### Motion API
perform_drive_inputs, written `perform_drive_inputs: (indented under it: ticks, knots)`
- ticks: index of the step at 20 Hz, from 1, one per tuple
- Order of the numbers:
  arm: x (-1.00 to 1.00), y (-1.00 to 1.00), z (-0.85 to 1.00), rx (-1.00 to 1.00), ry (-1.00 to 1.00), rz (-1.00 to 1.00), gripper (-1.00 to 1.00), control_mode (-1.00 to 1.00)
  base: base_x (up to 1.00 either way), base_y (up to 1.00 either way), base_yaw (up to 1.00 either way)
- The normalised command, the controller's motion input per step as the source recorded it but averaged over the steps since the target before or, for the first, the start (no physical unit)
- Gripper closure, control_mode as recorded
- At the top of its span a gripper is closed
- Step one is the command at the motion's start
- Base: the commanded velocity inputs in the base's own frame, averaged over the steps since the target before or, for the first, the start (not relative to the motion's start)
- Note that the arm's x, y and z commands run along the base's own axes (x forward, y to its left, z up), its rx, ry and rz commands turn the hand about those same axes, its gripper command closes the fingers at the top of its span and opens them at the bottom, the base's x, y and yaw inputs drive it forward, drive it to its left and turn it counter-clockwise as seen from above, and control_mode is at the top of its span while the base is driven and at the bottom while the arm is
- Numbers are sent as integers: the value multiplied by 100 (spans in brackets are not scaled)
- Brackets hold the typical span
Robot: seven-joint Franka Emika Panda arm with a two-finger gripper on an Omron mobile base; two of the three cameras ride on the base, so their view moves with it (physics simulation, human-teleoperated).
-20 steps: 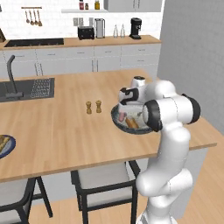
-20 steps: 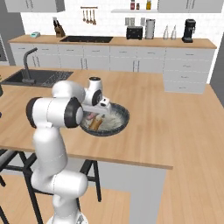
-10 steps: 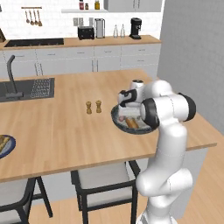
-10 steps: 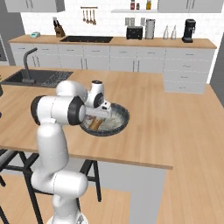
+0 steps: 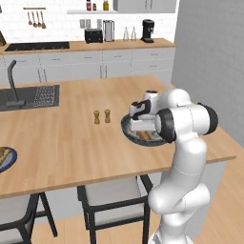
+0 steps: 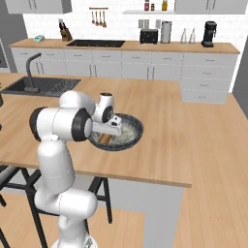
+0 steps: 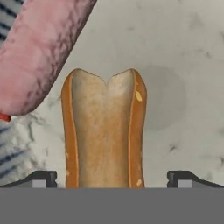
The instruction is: Place one bun and one sausage from the bowl on each plate.
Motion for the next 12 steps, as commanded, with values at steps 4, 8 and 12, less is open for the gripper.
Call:
perform_drive_inputs:
  ticks: [4,8,12]
  knots:
    - [15,0,0,1,10,2,-100,-100,0,0,0]
    - [36,6,-8,0,13,1,-100,-100,0,0,0]
    - [22,8,-23,0,14,0,-100,-100,0,0,0]
